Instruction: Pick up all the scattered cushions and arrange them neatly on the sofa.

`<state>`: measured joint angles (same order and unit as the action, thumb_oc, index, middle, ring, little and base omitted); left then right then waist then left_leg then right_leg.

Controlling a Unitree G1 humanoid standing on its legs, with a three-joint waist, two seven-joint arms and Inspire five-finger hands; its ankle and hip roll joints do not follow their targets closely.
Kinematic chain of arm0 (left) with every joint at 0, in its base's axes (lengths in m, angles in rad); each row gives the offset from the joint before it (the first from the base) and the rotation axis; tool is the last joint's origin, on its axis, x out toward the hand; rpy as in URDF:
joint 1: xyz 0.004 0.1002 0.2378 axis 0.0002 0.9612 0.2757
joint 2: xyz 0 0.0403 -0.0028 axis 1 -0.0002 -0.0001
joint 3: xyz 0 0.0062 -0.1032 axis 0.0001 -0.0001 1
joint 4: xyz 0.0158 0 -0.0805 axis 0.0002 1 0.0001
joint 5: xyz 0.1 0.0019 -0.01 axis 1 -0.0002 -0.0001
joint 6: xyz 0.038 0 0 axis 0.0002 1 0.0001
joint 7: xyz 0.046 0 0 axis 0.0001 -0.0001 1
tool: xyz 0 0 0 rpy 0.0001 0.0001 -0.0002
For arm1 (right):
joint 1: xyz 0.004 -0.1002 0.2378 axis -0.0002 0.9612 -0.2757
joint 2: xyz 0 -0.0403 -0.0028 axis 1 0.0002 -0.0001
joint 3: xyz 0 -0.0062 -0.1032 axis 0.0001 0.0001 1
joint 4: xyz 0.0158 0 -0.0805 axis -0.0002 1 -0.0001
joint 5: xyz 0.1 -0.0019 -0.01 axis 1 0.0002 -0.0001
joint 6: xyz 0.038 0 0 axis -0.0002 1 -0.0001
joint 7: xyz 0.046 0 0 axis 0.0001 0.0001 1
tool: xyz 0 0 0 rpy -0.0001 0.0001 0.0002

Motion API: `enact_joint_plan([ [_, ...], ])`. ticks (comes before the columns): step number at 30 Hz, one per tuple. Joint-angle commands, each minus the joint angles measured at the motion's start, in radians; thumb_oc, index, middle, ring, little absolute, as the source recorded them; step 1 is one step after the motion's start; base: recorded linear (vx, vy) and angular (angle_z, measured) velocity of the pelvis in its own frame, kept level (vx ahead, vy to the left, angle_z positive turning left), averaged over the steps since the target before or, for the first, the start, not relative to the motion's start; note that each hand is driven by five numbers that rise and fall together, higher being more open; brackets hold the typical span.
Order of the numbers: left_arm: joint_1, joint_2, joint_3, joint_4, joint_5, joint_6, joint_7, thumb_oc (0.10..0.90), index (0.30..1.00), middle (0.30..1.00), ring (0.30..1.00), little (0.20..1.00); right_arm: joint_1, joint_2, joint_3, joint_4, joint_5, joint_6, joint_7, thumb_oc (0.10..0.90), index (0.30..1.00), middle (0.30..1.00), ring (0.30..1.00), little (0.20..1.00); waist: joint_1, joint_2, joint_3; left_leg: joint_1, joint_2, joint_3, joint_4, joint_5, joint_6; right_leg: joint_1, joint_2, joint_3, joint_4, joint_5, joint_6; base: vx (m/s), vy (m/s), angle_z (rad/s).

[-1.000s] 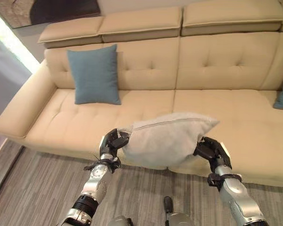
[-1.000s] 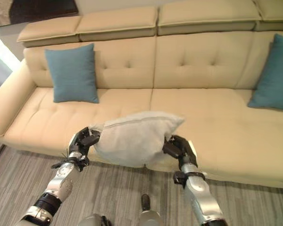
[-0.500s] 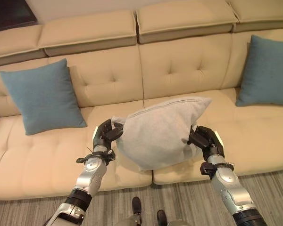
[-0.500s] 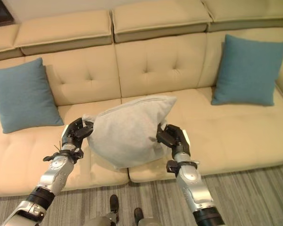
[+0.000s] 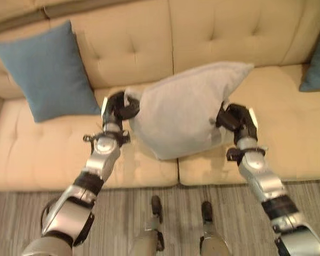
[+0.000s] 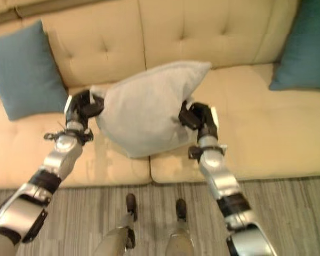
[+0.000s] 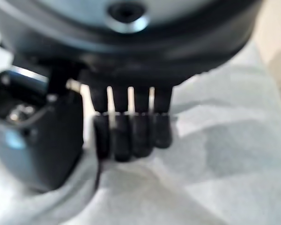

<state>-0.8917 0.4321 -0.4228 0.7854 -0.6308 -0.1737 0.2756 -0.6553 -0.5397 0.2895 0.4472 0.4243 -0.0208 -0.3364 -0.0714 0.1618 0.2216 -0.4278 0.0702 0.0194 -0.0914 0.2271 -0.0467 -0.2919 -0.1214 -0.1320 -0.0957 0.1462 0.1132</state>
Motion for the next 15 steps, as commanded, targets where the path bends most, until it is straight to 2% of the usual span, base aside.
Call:
enact_joint_plan([
  [1,-0.399,0.024,-0.091,0.031,-0.013,-0.147,-0.041,0.4,0.3,0.3,0.3,0.3,-0.389,0.085,0.144,-0.069,-0.062,-0.181,0.005,0.4,0.3,0.3,0.3,0.3,0.025,-0.024,-0.017,0.079,-0.007,0.03,0.004,-0.15,-0.079,0.018,-0.061,0.037,0.008,-0.102,0.086,0.0,0.022,-0.11],
  [2,-0.399,0.024,-0.091,0.031,-0.013,-0.148,-0.042,0.4,0.3,0.3,0.3,0.3,-0.389,0.085,0.144,-0.069,-0.062,-0.181,0.005,0.4,0.3,0.3,0.3,0.3,0.025,-0.024,-0.016,0.079,-0.007,0.03,0.004,-0.15,-0.079,0.018,-0.061,0.037,0.008,-0.102,0.086,0.01,0.081,-0.1],
  [3,-0.487,0.059,-0.106,0.101,-0.027,-0.152,-0.038,0.4,0.3,0.3,0.3,0.3,-0.485,0.095,0.17,-0.002,-0.055,-0.186,-0.016,0.4,0.3,0.3,0.3,0.3,0.033,-0.018,-0.001,0.056,-0.006,0.039,0.004,-0.143,-0.085,-0.006,-0.062,0.041,0.008,-0.095,0.09,0.02,0.1,-0.03],
  [7,-0.64,0.123,-0.139,0.214,-0.062,-0.16,-0.029,0.4,0.3,0.3,0.3,0.3,-0.685,0.102,0.224,0.123,-0.05,-0.202,-0.054,0.4,0.3,0.3,0.3,0.3,0.043,-0.008,0.038,0.014,0.0,0.064,0.004,-0.131,-0.099,-0.051,-0.071,0.044,0.008,-0.082,0.098,0.04,0.119,-0.04],
  [10,-0.731,0.158,-0.17,0.24,-0.071,-0.171,-0.02,0.4,0.3,0.3,0.3,0.3,-0.785,0.106,0.231,0.181,-0.032,-0.217,-0.083,0.4,0.3,0.3,0.3,0.3,0.045,-0.004,0.06,-0.014,0.002,0.078,0.004,-0.126,-0.11,-0.075,-0.077,0.035,0.008,-0.074,0.107,0.03,0.079,0.0],
  [13,-0.753,0.17,-0.183,0.245,-0.071,-0.173,-0.02,0.4,0.3,0.3,0.3,0.3,-0.81,0.101,0.232,0.191,-0.029,-0.219,-0.091,0.4,0.3,0.3,0.3,0.3,0.044,-0.004,0.068,-0.023,0.0,0.084,0.004,-0.124,-0.112,-0.083,-0.08,0.033,0.008,-0.07,0.108,0.02,0.047,0.0],
  [15,-0.802,0.18,-0.191,0.244,-0.093,-0.181,-0.011,0.4,0.3,0.3,0.3,0.3,-0.857,0.073,0.26,0.22,-0.036,-0.218,-0.102,0.4,0.3,0.3,0.3,0.3,0.041,0.0,0.081,-0.045,-0.006,0.093,0.004,-0.123,-0.116,-0.098,-0.091,0.026,0.008,-0.064,0.116,0.05,0.07,0.02],
])
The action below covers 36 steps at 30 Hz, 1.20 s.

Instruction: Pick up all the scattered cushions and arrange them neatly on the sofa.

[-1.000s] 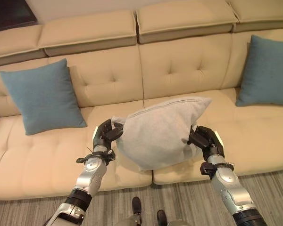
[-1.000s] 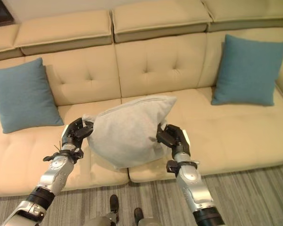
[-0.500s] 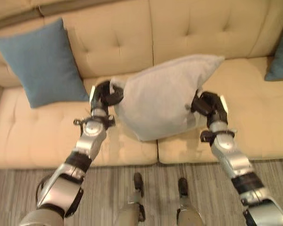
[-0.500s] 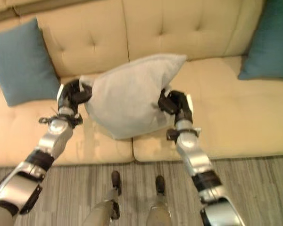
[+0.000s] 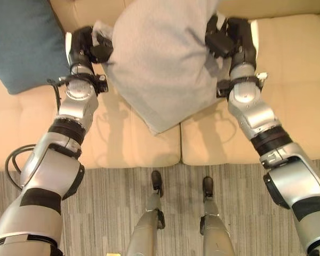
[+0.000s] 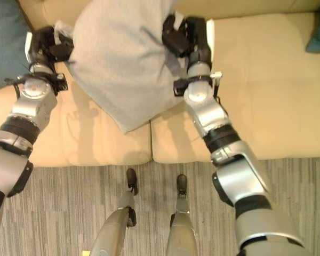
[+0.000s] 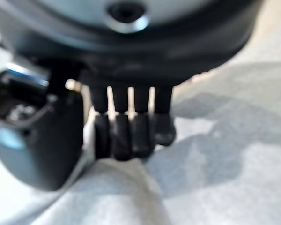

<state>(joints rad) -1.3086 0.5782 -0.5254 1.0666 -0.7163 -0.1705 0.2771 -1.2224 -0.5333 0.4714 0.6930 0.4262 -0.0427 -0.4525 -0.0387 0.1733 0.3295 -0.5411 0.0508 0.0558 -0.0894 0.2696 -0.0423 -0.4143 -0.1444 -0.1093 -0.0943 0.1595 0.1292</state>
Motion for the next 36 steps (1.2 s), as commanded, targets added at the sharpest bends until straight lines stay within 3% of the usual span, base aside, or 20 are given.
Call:
enact_joint_plan([
  [1,-0.412,0.033,-0.097,-0.033,-0.017,-0.187,-0.009,0.4,0.3,0.3,0.3,0.3,-0.313,0.06,0.079,-0.004,-0.033,-0.2,0.008,0.4,0.3,0.3,0.3,0.3,0.006,-0.008,-0.021,0.062,0.011,0.06,0.002,-0.164,-0.122,0.02,-0.072,0.001,0.007,-0.074,0.103,0.04,0.05,0.07],
  [15,-0.6,-0.021,-0.187,-0.036,-0.005,-0.215,0.029,0.4,0.3,0.3,0.3,0.3,-0.557,-0.016,0.124,0.165,0.02,-0.228,-0.07,0.4,0.3,0.3,0.3,0.3,0.0,0.013,-0.02,0.044,-0.008,0.081,0.002,-0.172,-0.125,0.004,-0.104,-0.011,0.007,-0.057,0.123,0.03,0.035,0.02],
  [21,-0.62,-0.049,-0.197,-0.038,0.043,-0.207,0.068,0.4,0.3,0.3,0.3,0.3,-0.569,-0.008,0.14,0.184,0.044,-0.23,-0.06,0.4,0.3,0.3,0.3,0.3,-0.001,0.014,-0.029,0.046,-0.01,0.08,0.002,-0.173,-0.128,0.006,-0.108,-0.013,0.007,-0.058,0.125,0.01,0.007,-0.01],
  [27,-0.571,-0.078,-0.195,0.063,0.079,-0.153,0.028,0.4,0.3,0.3,0.3,0.3,-0.521,0.031,0.173,0.293,0.069,-0.19,0.015,0.4,0.3,0.3,0.3,0.3,-0.014,0.005,-0.017,0.045,-0.01,0.087,0.002,-0.168,-0.128,-0.001,-0.113,-0.011,0.007,-0.054,0.123,0.0,0.012,0.19],
  [28,-0.571,-0.078,-0.195,0.063,0.079,-0.153,0.028,0.486,0.429,0.429,0.429,0.429,-0.521,0.031,0.173,0.293,0.069,-0.19,0.016,0.4,0.3,0.3,0.3,0.3,-0.014,0.005,-0.017,0.045,-0.01,0.086,0.002,-0.168,-0.128,-0.002,-0.113,-0.011,0.007,-0.054,0.123,-0.03,0.011,-0.43],
  [29,-0.553,-0.081,-0.204,0.101,0.104,-0.129,0.013,0.8,0.9,0.9,0.9,0.9,-0.524,0.047,0.206,0.347,0.054,-0.168,0.037,0.8,0.9,0.9,0.9,0.9,-0.02,-0.001,-0.006,0.037,-0.006,0.09,0.002,-0.161,-0.132,-0.01,-0.111,-0.006,0.007,-0.049,0.121,-0.03,0.012,-0.62],
  [36,-0.527,-0.067,-0.224,0.185,0.232,-0.066,0.036,0.8,0.9,0.9,0.9,0.9,-0.534,0.063,0.242,0.436,0.023,-0.143,0.04,0.8,0.9,0.9,0.9,0.9,-0.028,-0.011,0.012,0.007,0.0,0.098,0.002,-0.151,-0.134,-0.039,-0.106,-0.001,0.007,-0.04,0.124,-0.01,0.006,-0.1],
])
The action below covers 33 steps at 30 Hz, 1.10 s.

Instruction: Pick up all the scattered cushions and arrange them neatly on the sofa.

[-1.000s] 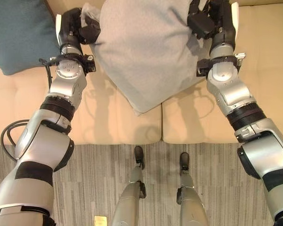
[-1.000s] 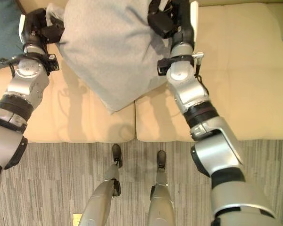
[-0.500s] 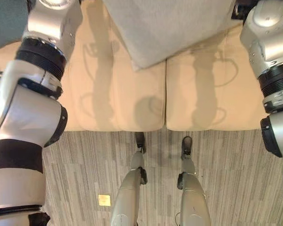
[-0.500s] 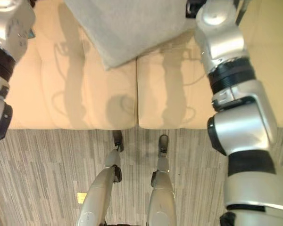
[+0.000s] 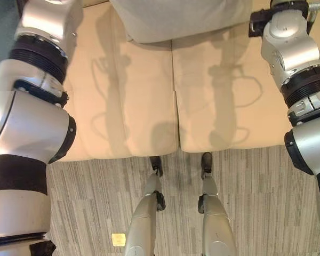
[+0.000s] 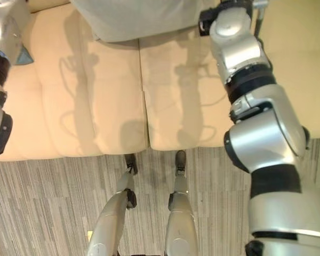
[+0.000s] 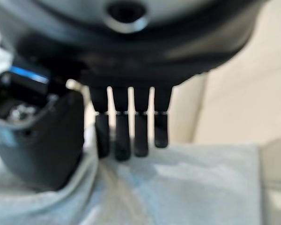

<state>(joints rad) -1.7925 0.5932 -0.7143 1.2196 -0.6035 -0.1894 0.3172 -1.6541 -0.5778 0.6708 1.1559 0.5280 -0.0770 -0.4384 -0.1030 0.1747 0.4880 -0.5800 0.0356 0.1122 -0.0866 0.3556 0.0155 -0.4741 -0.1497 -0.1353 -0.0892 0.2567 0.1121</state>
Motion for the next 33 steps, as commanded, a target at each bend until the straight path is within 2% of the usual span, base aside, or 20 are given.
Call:
enact_joint_plan([
  [1,-0.038,-0.078,-0.033,0.038,0.13,-0.042,0.006,0.8,0.9,0.9,0.9,0.9,-0.105,0.105,0.045,-0.02,-0.083,-0.106,0.022,0.8,0.9,0.9,0.9,0.9,0.035,-0.012,-0.143,0.042,0.016,0.042,-0.001,-0.235,-0.193,0.018,-0.101,0.025,0.002,-0.137,0.141,0.0,0.005,-0.06],
  [5,-0.035,-0.063,-0.046,0.056,0.24,-0.013,0.072,0.8,0.9,0.9,0.9,0.9,-0.114,0.078,0.058,-0.006,-0.094,-0.107,-0.002,0.8,0.9,0.9,0.9,0.9,0.039,-0.007,-0.139,0.031,0.018,0.046,-0.001,-0.231,-0.196,0.007,-0.103,0.023,0.002,-0.132,0.143,0.0,-0.005,-0.08],
  [6,-0.035,-0.064,-0.051,0.06,0.296,0.003,0.119,0.8,0.9,0.9,0.9,0.9,-0.113,0.065,0.064,0.0,-0.107,-0.105,-0.017,0.8,0.9,0.9,0.9,0.9,0.042,-0.005,-0.136,0.027,0.019,0.045,-0.001,-0.229,-0.197,0.005,-0.102,0.022,0.002,-0.132,0.142,0.0,-0.01,-0.03],
  [10,-0.018,-0.07,-0.028,0.046,0.314,0.007,0.177,0.8,0.9,0.9,0.9,0.9,-0.103,0.053,0.058,-0.003,-0.13,-0.105,-0.053,0.8,0.9,0.9,0.9,0.9,0.047,-0.001,-0.133,0.024,0.018,0.044,-0.001,-0.229,-0.197,0.003,-0.103,0.016,0.002,-0.134,0.143,0.0,0.0,0.0],
  [15,0.008,-0.09,-0.003,0.024,0.352,0.011,0.241,0.8,0.9,0.9,0.9,0.9,-0.08,0.052,0.008,-0.07,-0.149,-0.136,-0.136,0.8,0.9,0.9,0.9,0.9,0.049,0.001,-0.136,0.022,0.02,0.044,-0.001,-0.231,-0.197,0.0,-0.103,0.016,0.002,-0.136,0.143,0.0,-0.003,0.01],
  [16,0.016,-0.095,0.011,0.009,0.353,0.007,0.251,0.8,0.9,0.9,0.9,0.9,-0.064,0.056,-0.035,-0.14,-0.104,-0.169,-0.144,0.8,0.9,0.9,0.9,0.9,0.047,0.001,-0.134,0.022,0.021,0.045,-0.001,-0.233,-0.198,0.0,-0.104,0.016,0.002,-0.138,0.144,0.0,0.0,0.0],
  [19,0.021,-0.075,0.016,-0.011,0.353,0.008,0.25,0.8,0.9,0.9,0.9,0.9,-0.035,0.05,-0.034,-0.242,-0.106,-0.185,-0.127,0.8,0.9,0.9,0.9,0.9,0.042,-0.007,-0.135,0.02,0.023,0.047,-0.001,-0.235,-0.198,-0.004,-0.102,0.021,0.002,-0.138,0.144,0.0,0.0,0.0],
  [22,0.041,-0.039,0.028,-0.071,0.372,0.011,0.269,0.8,0.9,0.9,0.9,0.9,0.043,-0.006,-0.088,-0.537,-0.234,-0.199,-0.19,0.8,0.9,0.9,0.9,0.9,0.028,-0.018,-0.131,0.018,0.029,0.051,-0.001,-0.241,-0.195,-0.007,-0.098,0.025,0.002,-0.143,0.144,0.0,0.0,0.0],
  [23,0.047,-0.038,0.061,-0.087,0.394,0.013,0.282,0.8,0.9,0.9,0.9,0.9,0.101,-0.053,-0.177,-0.689,-0.315,-0.228,-0.244,0.8,0.9,0.9,0.9,0.9,0.012,-0.02,-0.122,0.016,0.03,0.049,-0.001,-0.247,-0.191,-0.01,-0.098,0.029,0.002,-0.146,0.142,0.02,0.001,0.03],
  [24,0.05,-0.041,0.059,-0.089,0.395,0.014,0.282,0.8,0.9,0.9,0.9,0.9,0.115,-0.054,-0.185,-0.702,-0.322,-0.221,-0.247,0.8,0.9,0.9,0.9,0.9,0.015,-0.022,-0.125,0.017,0.029,0.049,-0.001,-0.247,-0.191,-0.009,-0.098,0.029,0.002,-0.147,0.143,0.02,0.006,0.06],
  [25,0.057,-0.041,0.088,-0.097,0.425,0.012,0.294,0.8,0.9,0.9,0.9,0.9,0.176,-0.088,-0.276,-0.818,-0.394,-0.248,-0.295,0.8,0.9,0.9,0.9,0.9,-0.001,-0.02,-0.116,0.015,0.028,0.049,-0.001,-0.25,-0.189,-0.013,-0.097,0.03,0.002,-0.151,0.141,0.01,0.01,0.06],
  [28,0.059,-0.046,0.093,-0.098,0.434,0.011,0.299,0.8,0.9,0.9,0.9,0.9,0.216,-0.103,-0.317,-0.863,-0.423,-0.244,-0.307,0.8,0.9,0.9,0.9,0.9,-0.001,-0.024,-0.117,0.014,0.027,0.05,-0.001,-0.251,-0.187,-0.014,-0.098,0.031,0.002,-0.151,0.141,0.0,0.01,0.06],
  [29,0.068,-0.04,0.107,-0.098,0.45,0.012,0.303,0.8,0.9,0.9,0.9,0.9,0.255,-0.144,-0.35,-0.904,-0.468,-0.247,-0.319,0.8,0.9,0.9,0.9,0.9,-0.012,-0.024,-0.11,0.012,0.026,0.051,-0.001,-0.253,-0.185,-0.018,-0.098,0.037,0.002,-0.151,0.141,0.0,0.0,0.0],
  [33,0.079,-0.027,0.11,-0.101,0.448,0.01,0.305,0.8,0.9,0.9,0.9,0.9,0.301,-0.199,-0.363,-0.873,-0.489,-0.231,-0.329,0.8,0.9,0.9,0.9,0.9,-0.02,-0.025,-0.102,0.011,0.025,0.056,-0.001,-0.252,-0.182,-0.024,-0.101,0.046,0.002,-0.148,0.142,0.0,0.0,0.0],
])
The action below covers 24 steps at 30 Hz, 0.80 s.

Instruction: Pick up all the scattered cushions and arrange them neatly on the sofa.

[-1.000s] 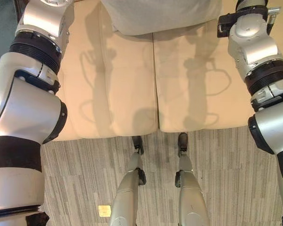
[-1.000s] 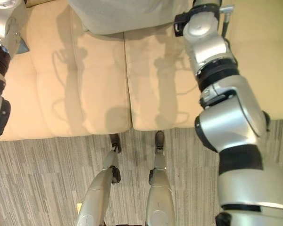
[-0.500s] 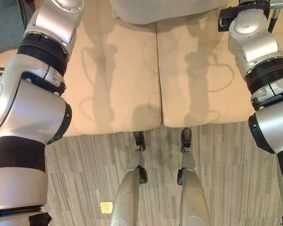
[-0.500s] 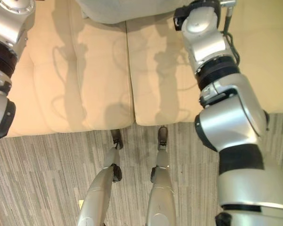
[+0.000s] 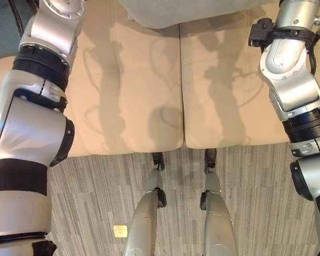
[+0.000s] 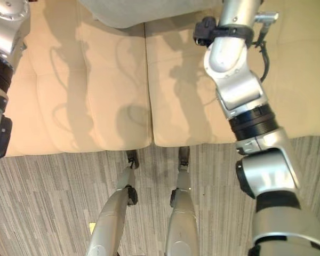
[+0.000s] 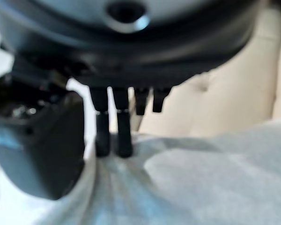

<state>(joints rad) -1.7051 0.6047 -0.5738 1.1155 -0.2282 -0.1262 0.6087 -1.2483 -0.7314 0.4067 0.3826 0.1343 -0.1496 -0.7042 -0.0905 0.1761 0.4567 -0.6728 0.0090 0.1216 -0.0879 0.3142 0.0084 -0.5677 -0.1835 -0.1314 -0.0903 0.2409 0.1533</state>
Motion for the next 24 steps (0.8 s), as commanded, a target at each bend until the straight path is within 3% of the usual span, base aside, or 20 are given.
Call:
enact_joint_plan([
  [1,-0.006,-0.034,-0.033,0.002,0.074,-0.055,0.012,0.8,0.9,0.9,0.9,0.9,-0.099,-0.06,-0.095,-0.088,-0.104,-0.152,-0.067,0.8,0.9,0.9,0.9,0.9,-0.034,-0.027,-0.068,0.104,0.051,0.047,0.001,-0.211,-0.175,0.069,-0.067,0.043,0.003,-0.131,0.101,0.0,0.0,0.0],
  [13,0.008,-0.072,-0.042,0.016,0.095,-0.048,0.013,0.8,0.9,0.9,0.9,0.9,-0.126,-0.085,-0.092,-0.004,-0.119,-0.122,-0.124,0.8,0.9,0.9,0.9,0.9,-0.039,-0.023,-0.059,0.096,0.06,0.05,0.001,-0.204,-0.175,0.052,-0.062,0.048,0.003,-0.129,0.102,0.0,-0.009,-0.02],
  [18,0.02,-0.032,-0.039,0.005,0.088,-0.047,0.015,0.8,0.9,0.9,0.9,0.9,-0.087,-0.097,-0.069,-0.072,-0.104,-0.133,-0.059,0.8,0.9,0.9,0.9,0.9,-0.048,-0.036,-0.05,0.096,0.061,0.053,0.001,-0.204,-0.171,0.045,-0.055,0.061,0.003,-0.125,0.101,0.0,0.0,0.0],
  [21,0.019,-0.003,-0.029,0.0,0.087,-0.047,0.014,0.8,0.9,0.9,0.9,0.9,0.017,-0.108,-0.138,-0.227,-0.142,-0.149,-0.047,0.8,0.9,0.9,0.9,0.9,-0.063,-0.043,-0.044,0.097,0.064,0.055,0.001,-0.206,-0.169,0.042,-0.052,0.066,0.003,-0.127,0.101,0.01,-0.002,-0.06],
  [24,0.005,0.011,-0.01,0.013,0.107,-0.043,0.019,0.8,0.9,0.9,0.9,0.9,0.161,-0.121,-0.288,-0.386,-0.209,-0.184,-0.073,0.8,0.9,0.9,0.9,0.9,-0.089,-0.047,-0.037,0.097,0.066,0.054,0.001,-0.208,-0.168,0.041,-0.049,0.069,0.003,-0.13,0.1,0.0,-0.011,-0.05],
])
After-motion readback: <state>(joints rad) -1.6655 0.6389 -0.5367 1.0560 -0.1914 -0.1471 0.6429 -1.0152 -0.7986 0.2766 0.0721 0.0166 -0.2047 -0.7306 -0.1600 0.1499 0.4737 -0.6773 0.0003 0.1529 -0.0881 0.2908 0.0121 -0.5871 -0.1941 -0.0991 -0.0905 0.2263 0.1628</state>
